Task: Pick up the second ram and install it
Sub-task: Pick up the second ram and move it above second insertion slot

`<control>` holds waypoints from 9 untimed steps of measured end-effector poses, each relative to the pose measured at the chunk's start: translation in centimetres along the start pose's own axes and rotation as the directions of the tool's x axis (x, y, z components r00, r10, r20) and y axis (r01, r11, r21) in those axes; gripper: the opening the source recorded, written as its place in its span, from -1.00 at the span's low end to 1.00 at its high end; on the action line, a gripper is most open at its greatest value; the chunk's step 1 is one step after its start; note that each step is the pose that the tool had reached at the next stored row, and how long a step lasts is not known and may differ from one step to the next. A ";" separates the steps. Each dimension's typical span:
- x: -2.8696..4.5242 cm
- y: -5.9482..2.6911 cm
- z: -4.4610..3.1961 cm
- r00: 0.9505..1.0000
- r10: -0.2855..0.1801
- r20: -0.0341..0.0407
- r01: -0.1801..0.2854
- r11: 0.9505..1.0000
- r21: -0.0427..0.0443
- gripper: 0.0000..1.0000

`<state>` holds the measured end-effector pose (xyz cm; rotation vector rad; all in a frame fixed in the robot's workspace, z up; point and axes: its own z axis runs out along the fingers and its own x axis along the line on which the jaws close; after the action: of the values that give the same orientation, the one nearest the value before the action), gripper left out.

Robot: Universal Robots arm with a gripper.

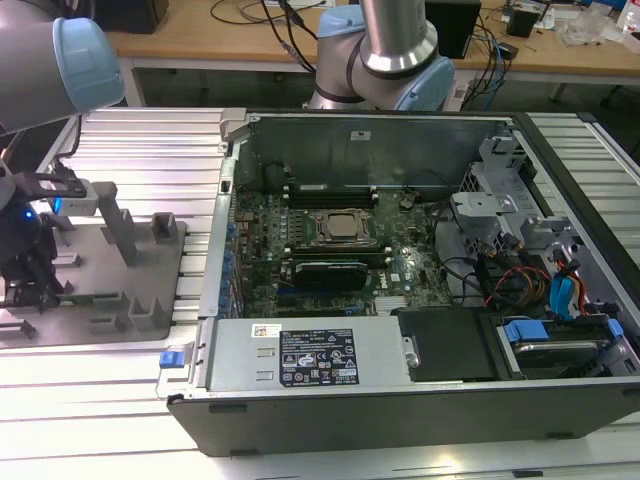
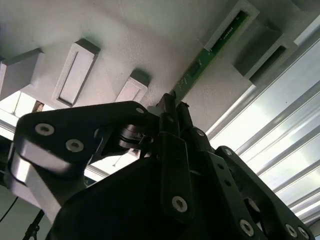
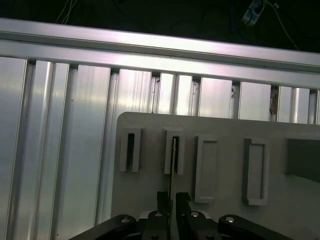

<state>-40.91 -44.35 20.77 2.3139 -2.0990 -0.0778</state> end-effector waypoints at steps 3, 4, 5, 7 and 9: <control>0.00 0.00 0.01 1.000 0.000 0.000 0.000 1.000 0.000 -0.68; 0.00 0.00 0.02 1.000 0.001 0.000 -0.001 1.000 0.000 -0.68; 0.01 0.00 0.04 1.000 0.004 0.000 -0.004 1.000 0.000 -0.68; 0.01 0.00 0.04 1.000 0.004 0.000 -0.004 1.000 0.000 -0.68; 0.05 0.00 0.01 1.000 0.005 0.000 -0.005 1.000 0.000 -0.68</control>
<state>-40.91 -44.39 20.76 2.3089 -2.1046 -0.0779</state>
